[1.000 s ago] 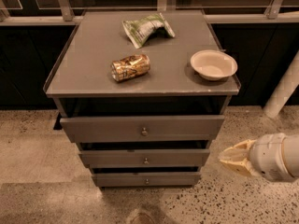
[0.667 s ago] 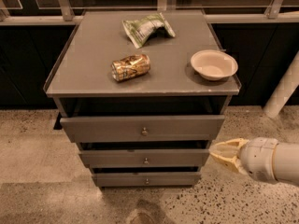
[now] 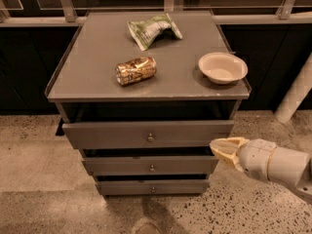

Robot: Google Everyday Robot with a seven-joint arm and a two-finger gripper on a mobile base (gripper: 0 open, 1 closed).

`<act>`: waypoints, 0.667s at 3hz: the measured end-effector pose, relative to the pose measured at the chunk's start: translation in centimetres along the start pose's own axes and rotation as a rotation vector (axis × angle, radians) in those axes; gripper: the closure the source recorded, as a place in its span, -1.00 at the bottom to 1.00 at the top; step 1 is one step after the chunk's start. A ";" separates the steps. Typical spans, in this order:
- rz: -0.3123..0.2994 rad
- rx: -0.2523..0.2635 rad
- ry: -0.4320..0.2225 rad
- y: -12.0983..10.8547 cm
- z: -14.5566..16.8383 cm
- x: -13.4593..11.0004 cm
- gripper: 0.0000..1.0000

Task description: Open top drawer

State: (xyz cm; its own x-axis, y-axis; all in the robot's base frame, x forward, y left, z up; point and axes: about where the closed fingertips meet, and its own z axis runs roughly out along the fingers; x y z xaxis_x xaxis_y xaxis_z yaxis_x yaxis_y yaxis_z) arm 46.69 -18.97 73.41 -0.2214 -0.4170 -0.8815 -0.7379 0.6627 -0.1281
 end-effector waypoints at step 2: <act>0.009 0.037 -0.013 -1.5 4.2 1.4 1.00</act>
Offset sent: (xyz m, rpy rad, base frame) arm 0.0678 0.0159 -0.0574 0.0209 -0.0322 -0.0651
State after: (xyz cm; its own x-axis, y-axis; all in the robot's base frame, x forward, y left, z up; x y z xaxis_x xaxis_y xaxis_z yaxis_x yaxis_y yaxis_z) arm 50.15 -17.92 70.49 -0.2193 -0.4033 -0.8884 -0.7116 0.6891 -0.1371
